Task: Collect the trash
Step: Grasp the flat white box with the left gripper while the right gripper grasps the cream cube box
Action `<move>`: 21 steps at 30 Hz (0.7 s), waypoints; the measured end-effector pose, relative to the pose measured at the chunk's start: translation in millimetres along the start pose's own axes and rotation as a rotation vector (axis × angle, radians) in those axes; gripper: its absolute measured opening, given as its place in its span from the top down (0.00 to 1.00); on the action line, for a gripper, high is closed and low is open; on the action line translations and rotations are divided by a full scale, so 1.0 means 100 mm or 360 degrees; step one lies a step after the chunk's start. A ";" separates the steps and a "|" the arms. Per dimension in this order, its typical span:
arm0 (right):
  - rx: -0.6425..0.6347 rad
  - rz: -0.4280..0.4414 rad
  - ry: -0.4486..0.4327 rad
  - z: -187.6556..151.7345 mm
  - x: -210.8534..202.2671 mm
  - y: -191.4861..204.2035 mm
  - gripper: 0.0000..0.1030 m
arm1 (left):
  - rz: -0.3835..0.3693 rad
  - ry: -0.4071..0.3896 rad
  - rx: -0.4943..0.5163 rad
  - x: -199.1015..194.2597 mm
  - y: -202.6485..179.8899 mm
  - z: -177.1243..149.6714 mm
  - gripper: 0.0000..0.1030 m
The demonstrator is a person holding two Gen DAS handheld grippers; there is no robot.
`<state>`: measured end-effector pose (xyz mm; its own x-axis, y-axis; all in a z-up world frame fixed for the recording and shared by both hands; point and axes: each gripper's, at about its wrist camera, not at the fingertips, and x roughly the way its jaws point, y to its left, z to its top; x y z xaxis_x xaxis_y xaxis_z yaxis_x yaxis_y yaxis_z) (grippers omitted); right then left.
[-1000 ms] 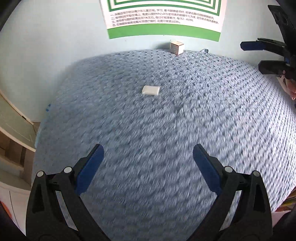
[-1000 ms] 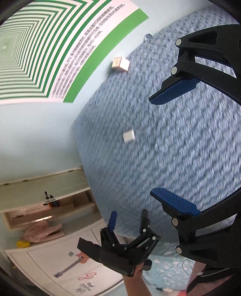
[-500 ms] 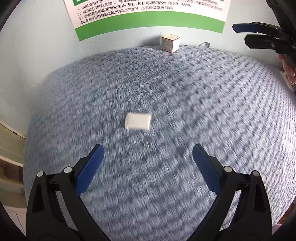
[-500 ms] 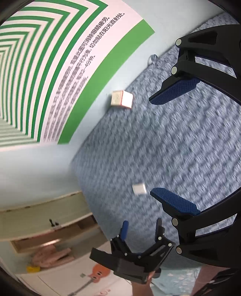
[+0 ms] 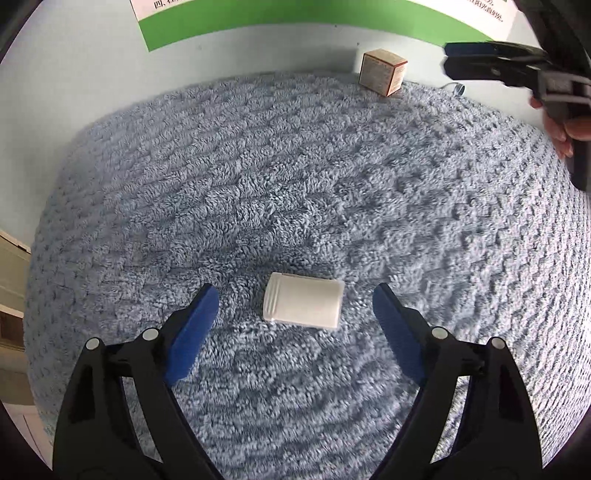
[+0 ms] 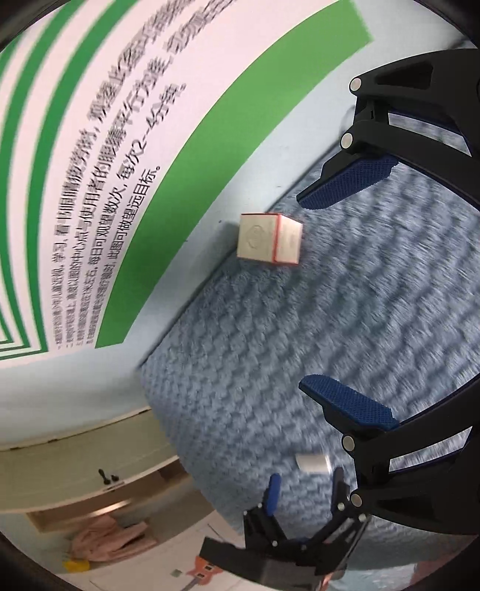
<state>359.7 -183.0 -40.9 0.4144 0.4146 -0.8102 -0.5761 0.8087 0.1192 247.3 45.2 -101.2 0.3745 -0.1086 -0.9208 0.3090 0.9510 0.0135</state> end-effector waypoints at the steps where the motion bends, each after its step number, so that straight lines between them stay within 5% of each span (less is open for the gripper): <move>1: -0.0001 -0.0006 0.0005 0.01 0.05 -0.03 0.12 | -0.0001 -0.0002 0.0008 0.02 0.01 0.00 0.20; 6: 0.0026 -0.0001 0.0010 0.03 0.31 -0.23 0.13 | -0.0016 0.0021 0.0079 0.20 0.02 0.06 0.37; 9: 0.0038 -0.0013 0.0013 0.04 0.45 -0.33 0.14 | -0.0032 0.0001 0.0098 0.26 0.03 0.12 0.37; 13: 0.0071 0.0000 0.0041 0.06 0.60 -0.41 0.33 | -0.0088 -0.0028 0.0111 0.30 0.04 0.20 0.59; 15: 0.0070 -0.0003 0.0062 0.05 0.67 -0.41 0.56 | -0.0079 -0.0037 0.0133 0.31 -0.03 0.23 0.59; 21: 0.0049 0.0017 -0.0007 0.07 0.57 -0.34 0.58 | -0.0095 -0.0070 0.0114 0.19 -0.07 0.28 0.60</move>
<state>407.9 -183.7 -87.5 0.4115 0.4248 -0.8064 -0.5586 0.8166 0.1452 276.7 28.8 -108.1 0.3908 -0.1788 -0.9029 0.3930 0.9195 -0.0119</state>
